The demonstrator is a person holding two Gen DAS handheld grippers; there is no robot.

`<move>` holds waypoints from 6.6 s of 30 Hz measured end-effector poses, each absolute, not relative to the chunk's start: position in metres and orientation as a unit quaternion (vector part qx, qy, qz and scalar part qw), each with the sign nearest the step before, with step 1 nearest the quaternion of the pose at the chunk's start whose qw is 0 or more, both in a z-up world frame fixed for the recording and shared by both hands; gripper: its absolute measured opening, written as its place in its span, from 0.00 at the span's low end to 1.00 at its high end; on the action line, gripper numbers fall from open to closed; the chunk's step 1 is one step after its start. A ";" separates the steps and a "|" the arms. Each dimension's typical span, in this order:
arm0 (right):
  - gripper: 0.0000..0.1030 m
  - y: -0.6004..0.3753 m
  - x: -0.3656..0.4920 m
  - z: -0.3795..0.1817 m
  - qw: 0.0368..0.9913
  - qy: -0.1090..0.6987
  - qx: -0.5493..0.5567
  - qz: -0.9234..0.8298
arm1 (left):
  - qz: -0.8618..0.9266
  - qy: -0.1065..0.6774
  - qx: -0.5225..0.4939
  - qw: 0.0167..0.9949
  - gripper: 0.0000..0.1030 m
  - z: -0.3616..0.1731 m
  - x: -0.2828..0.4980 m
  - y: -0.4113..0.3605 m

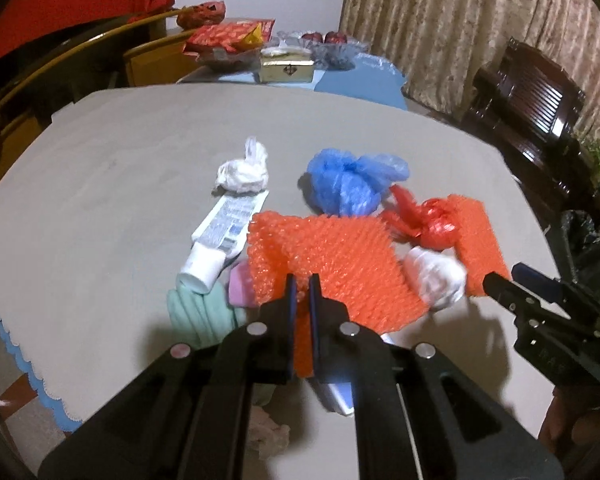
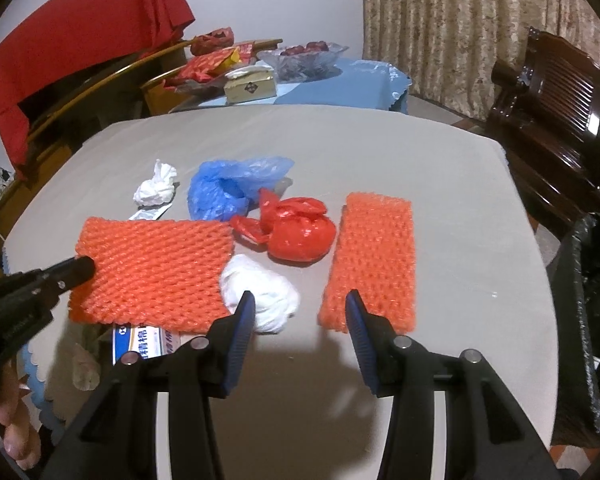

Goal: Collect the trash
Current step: 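Grasp the white tissue ball with the right tool while the left tool holds the orange net, then carry the orange net and tissue over the bin and open both tools, then move both tools back over the table toward the white alcohol-pad box, then grasp the white alcohol-pad box with the right tool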

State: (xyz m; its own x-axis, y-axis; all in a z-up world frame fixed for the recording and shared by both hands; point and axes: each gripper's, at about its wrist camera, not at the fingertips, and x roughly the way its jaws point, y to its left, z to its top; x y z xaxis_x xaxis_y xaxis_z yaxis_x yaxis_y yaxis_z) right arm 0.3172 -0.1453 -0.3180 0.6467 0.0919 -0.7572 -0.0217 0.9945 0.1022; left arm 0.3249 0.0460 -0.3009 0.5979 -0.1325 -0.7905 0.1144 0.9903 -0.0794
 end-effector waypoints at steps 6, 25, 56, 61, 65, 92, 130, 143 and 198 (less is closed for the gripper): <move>0.45 -0.137 0.325 -0.327 0.904 0.425 0.037 0.039 | -0.070 0.448 -0.006 0.891 0.61 -0.312 0.325 0.052; 0.45 -0.134 0.339 -0.337 0.901 0.430 0.036 0.047 | -0.089 0.438 -0.012 0.895 0.10 -0.312 0.337 0.048; 0.23 -0.192 0.268 -0.249 0.921 0.379 0.077 0.051 | -0.093 0.386 -0.008 0.918 0.09 -0.227 0.275 0.015; 0.23 -0.222 0.246 -0.235 0.923 0.374 0.087 0.031 | -0.101 0.381 -0.003 0.919 0.10 -0.214 0.262 -0.010; 0.23 -0.249 0.228 -0.224 0.924 0.370 0.092 0.015 | -0.111 0.378 0.003 0.919 0.10 -0.205 0.249 -0.036; 0.23 -0.391 0.158 -0.186 0.935 0.329 0.105 -0.084 | -0.188 0.354 0.034 0.916 0.10 -0.164 0.199 -0.209; 0.36 -0.565 0.167 -0.310 0.866 0.430 0.168 -0.195 | -0.276 0.440 0.114 0.847 0.26 -0.288 0.247 -0.415; 0.36 -0.453 0.153 -0.279 0.892 0.408 0.157 -0.116 | -0.175 0.432 0.100 0.879 0.53 -0.263 0.246 -0.250; 0.67 -0.017 0.293 -0.354 0.899 0.419 -0.045 0.119 | -0.001 0.423 -0.023 0.906 0.85 -0.306 0.249 0.149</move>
